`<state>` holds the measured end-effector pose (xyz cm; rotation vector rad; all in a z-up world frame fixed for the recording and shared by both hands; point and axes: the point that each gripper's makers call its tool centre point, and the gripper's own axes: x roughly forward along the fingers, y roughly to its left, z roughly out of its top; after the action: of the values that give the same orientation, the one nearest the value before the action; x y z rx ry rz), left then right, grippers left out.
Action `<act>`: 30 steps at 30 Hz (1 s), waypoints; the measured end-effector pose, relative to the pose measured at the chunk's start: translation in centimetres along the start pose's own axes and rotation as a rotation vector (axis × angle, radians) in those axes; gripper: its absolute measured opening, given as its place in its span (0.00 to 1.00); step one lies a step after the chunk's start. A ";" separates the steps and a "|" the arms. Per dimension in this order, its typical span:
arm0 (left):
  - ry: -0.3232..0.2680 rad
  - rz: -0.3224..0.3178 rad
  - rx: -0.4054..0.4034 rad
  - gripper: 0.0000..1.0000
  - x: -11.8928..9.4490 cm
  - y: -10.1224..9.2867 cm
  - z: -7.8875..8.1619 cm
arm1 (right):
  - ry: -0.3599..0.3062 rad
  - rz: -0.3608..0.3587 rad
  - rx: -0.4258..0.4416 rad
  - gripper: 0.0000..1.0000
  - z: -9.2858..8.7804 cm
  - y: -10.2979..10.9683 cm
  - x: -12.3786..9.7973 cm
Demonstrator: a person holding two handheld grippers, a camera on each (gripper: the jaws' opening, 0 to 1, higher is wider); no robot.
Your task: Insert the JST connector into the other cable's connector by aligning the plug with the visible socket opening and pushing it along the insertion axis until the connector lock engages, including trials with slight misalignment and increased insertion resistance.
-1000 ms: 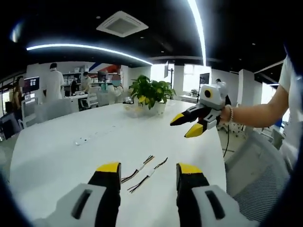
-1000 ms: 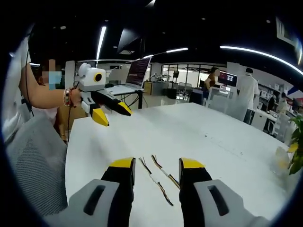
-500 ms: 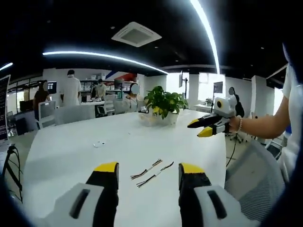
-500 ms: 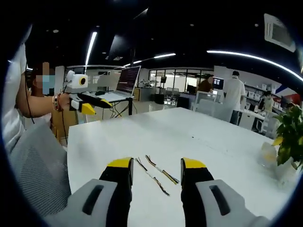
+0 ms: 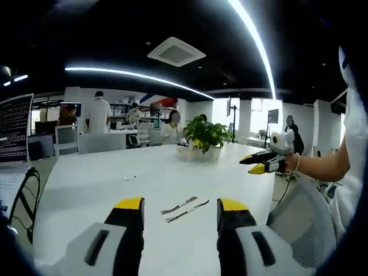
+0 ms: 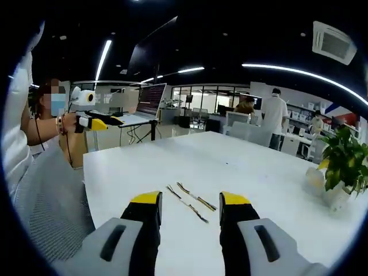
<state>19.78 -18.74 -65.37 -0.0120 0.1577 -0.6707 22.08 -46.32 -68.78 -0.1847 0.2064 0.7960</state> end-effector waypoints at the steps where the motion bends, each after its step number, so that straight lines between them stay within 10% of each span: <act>1: -0.005 0.005 -0.005 0.47 -0.3 -0.1 0.0 | 0.001 -0.005 0.004 0.37 -0.1 0.0 -0.3; 30: 0.087 -0.001 -0.065 0.45 -3.9 -5.2 -6.3 | 0.014 -0.066 0.103 0.38 -4.3 3.5 -3.4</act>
<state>12.62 -20.19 -70.68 -0.0449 0.2629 -0.6675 16.75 -47.23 -72.35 -0.0998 0.2530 0.7172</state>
